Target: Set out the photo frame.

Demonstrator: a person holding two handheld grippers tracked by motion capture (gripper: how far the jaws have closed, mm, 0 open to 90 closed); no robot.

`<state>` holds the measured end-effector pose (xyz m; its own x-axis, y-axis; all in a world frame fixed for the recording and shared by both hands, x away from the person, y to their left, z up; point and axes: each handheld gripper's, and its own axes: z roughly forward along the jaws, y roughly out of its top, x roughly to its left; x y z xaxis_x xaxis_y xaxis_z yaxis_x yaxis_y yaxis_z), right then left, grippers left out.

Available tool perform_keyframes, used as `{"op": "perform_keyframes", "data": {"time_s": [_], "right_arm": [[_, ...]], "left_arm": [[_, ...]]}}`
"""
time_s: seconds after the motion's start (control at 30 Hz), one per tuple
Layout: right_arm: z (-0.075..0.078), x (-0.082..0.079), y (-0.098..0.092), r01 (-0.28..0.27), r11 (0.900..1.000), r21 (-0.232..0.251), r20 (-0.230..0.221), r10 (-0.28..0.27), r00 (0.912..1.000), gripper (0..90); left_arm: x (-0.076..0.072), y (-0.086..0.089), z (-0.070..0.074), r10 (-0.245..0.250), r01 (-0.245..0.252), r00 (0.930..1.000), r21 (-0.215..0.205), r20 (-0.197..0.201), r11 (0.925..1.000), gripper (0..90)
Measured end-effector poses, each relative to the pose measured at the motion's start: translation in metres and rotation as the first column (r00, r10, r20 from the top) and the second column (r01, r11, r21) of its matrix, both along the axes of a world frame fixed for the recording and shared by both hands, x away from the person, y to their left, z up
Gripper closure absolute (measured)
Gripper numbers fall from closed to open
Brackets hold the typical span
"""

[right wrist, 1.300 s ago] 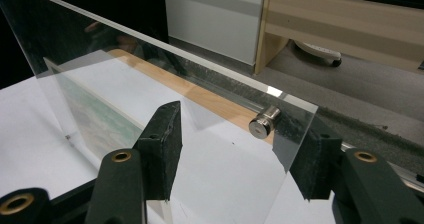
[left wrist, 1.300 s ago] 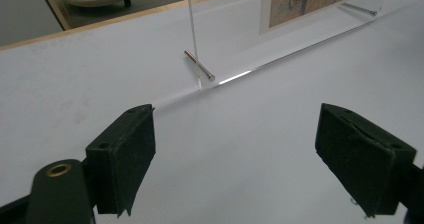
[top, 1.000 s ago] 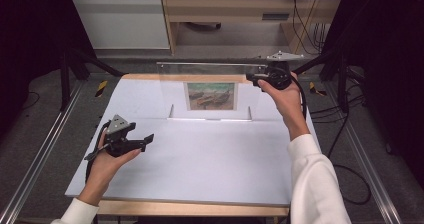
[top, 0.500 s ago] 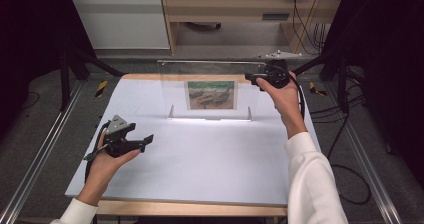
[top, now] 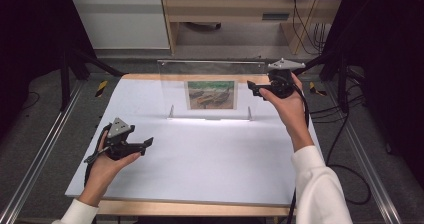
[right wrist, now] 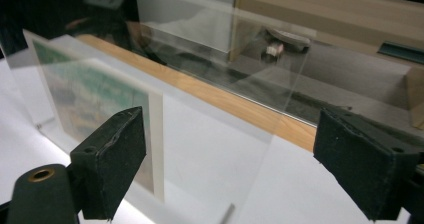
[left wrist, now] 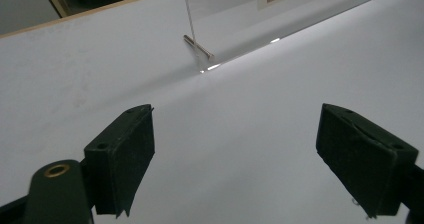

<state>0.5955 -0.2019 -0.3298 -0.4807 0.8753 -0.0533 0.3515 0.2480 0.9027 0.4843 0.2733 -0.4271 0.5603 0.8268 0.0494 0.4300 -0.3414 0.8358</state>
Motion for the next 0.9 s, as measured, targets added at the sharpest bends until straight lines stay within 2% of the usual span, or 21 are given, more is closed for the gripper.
{"op": "perform_keyframes", "data": {"time_s": [0.17,0.43,0.6,0.77,0.8,0.9], "right_arm": [[-0.012,-0.025,-0.007,0.005,1.0,0.01,-0.005,-0.005,1.0,10.9],[-0.034,-0.063,-0.015,0.015,1.0,0.024,-0.023,-0.014,0.9996,8.9],[-0.051,-0.083,-0.02,0.019,1.0,0.014,-0.044,-0.019,0.9988,7.8],[-0.07,-0.099,-0.029,0.03,0.999,0.038,-0.073,-0.027,0.9969,6.9],[-0.074,-0.102,-0.03,0.034,0.999,0.037,-0.079,-0.031,0.9964,6.9],[-0.084,-0.108,-0.033,0.051,0.999,-0.002,-0.108,-0.051,0.9928,7.0]], "left_arm": [[-0.004,-0.003,-0.002,-0.001,0.001,1.0,0.017,0.004,0.9999,13.6],[-0.011,-0.004,-0.007,0.016,-0.015,0.9998,0.026,-0.011,0.9995,8.7],[-0.014,0.0,-0.01,0.022,-0.021,0.9996,0.037,-0.016,0.9991,7.6],[-0.017,0.006,-0.013,0.034,-0.033,0.9993,0.05,-0.017,0.9982,7.5],[-0.018,0.008,-0.013,0.039,-0.038,0.9991,0.05,-0.015,0.998,7.5],[-0.02,0.012,-0.014,0.051,-0.05,0.9986,0.06,-0.016,0.9969,7.5]]}}
